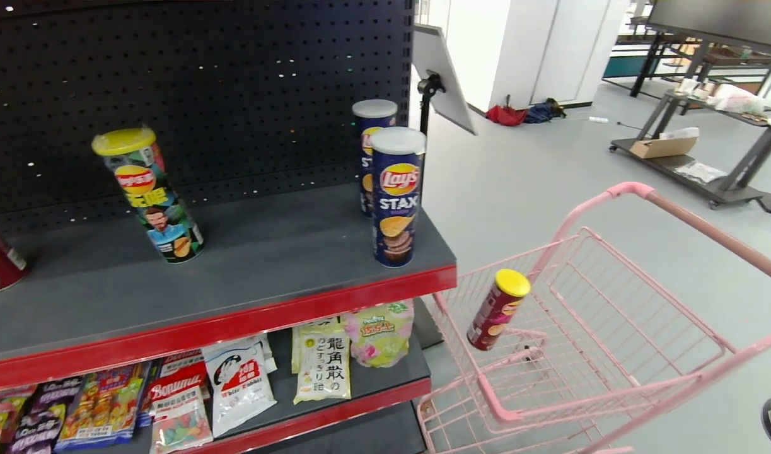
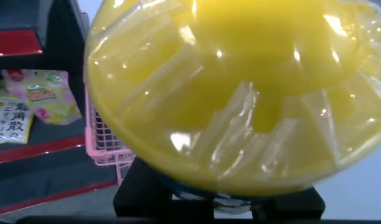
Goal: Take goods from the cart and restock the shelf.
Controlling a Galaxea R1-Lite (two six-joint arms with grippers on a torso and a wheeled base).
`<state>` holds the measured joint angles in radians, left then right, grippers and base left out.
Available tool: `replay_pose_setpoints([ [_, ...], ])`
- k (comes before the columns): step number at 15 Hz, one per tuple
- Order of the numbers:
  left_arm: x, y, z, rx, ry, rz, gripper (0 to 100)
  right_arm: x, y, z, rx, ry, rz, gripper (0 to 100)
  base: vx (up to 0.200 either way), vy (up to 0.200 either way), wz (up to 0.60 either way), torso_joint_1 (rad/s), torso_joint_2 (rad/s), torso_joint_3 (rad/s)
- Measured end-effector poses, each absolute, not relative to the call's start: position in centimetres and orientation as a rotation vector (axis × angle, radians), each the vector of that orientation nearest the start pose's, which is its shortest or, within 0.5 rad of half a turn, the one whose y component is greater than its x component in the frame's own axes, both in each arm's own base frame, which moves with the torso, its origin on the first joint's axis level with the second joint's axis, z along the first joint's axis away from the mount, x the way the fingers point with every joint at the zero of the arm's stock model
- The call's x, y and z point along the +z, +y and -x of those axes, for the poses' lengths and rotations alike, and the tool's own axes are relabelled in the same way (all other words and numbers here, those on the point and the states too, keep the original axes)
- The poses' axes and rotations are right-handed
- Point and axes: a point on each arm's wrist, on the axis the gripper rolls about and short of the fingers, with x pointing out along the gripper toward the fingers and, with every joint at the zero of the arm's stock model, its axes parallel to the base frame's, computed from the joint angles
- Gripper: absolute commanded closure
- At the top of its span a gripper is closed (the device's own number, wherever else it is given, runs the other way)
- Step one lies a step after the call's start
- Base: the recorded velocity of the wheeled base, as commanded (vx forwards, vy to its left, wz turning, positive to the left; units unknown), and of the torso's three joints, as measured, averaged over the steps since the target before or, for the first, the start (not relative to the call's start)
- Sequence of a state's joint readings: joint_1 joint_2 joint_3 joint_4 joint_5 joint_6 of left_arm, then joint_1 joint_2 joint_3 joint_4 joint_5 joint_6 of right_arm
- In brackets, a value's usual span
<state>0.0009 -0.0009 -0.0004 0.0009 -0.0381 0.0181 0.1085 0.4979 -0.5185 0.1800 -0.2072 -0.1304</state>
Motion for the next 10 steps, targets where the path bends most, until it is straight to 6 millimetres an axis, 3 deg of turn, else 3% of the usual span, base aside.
replay_pose_setpoints([
  [1, 7.6, -0.1, 2.3, -0.037, -0.002, -0.018, 0, 20.6, -0.3, -1.1, -0.088, 0.165, 0.155, 100, 0.000, 0.000, 0.60, 0.002, 0.00, 0.002],
  [6, 7.5, -0.1, 2.3, -0.037, -0.001, -0.018, 0, 19.6, -0.4, -0.7, -0.085, 0.171, 0.167, 100, 0.000, 0.000, 0.00, 0.000, 0.00, 0.000],
  [10, 7.5, -0.1, 2.3, -0.037, -0.001, -0.020, 0, 18.8, -0.4, 0.4, -0.012, 0.128, 0.158, 100, 0.000, 0.200, 0.00, 0.001, 0.00, 0.001],
])
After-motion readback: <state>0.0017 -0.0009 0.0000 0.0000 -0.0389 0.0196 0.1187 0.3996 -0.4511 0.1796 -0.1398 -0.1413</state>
